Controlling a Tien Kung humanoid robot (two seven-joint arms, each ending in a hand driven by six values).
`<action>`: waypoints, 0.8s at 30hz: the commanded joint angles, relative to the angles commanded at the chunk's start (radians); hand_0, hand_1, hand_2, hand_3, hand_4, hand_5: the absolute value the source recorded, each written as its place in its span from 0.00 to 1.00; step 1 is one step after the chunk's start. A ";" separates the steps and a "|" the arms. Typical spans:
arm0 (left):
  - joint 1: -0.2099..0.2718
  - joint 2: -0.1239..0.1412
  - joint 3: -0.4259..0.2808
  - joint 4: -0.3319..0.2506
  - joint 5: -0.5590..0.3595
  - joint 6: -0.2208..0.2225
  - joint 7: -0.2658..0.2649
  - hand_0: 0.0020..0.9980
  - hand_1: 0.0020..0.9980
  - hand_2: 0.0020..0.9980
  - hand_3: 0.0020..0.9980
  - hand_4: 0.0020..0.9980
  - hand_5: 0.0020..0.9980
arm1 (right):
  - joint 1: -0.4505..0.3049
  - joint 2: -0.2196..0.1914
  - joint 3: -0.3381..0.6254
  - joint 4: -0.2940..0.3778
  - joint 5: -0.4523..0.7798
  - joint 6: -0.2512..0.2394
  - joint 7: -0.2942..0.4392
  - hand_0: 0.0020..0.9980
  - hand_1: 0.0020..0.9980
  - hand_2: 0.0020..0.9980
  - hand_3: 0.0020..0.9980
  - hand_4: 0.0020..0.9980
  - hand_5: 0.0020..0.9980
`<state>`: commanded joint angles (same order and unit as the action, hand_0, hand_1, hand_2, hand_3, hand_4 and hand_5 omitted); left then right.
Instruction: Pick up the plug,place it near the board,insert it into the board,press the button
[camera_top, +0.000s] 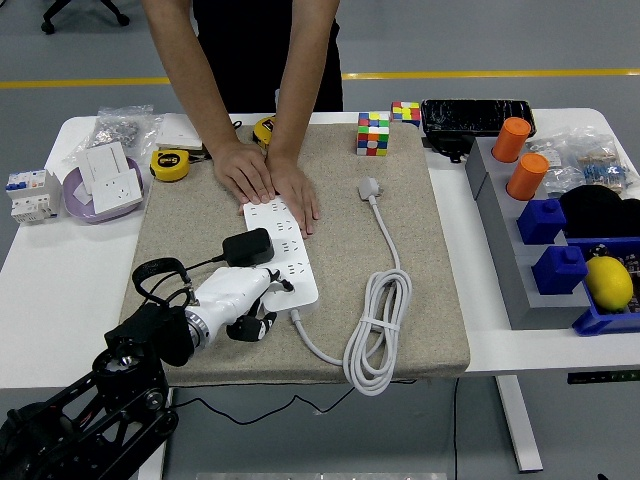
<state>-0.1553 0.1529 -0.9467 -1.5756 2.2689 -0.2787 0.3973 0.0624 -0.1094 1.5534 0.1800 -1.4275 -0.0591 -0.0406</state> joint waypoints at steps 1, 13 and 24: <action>0.000 0.000 0.000 0.000 0.000 -0.002 0.001 0.19 0.03 0.15 0.71 0.56 0.00 | 0.000 0.000 -0.001 0.000 0.001 0.000 0.000 0.95 0.89 0.85 0.87 1.00 0.95; -0.002 0.002 -0.025 -0.046 0.000 0.013 -0.010 0.19 0.03 0.15 0.70 0.55 0.00 | 0.002 0.000 -0.005 0.000 0.003 -0.001 0.000 0.95 0.89 0.85 0.87 1.00 0.95; -0.034 0.002 -0.112 -0.106 0.000 0.106 -0.065 0.26 0.12 0.21 0.56 0.69 0.10 | 0.000 -0.001 -0.014 0.000 0.002 0.000 -0.003 0.95 0.89 0.85 0.87 1.00 0.95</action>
<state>-0.1892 0.1551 -1.0592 -1.6817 2.2689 -0.1725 0.3319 0.0625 -0.1104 1.5398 0.1800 -1.4256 -0.0594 -0.0435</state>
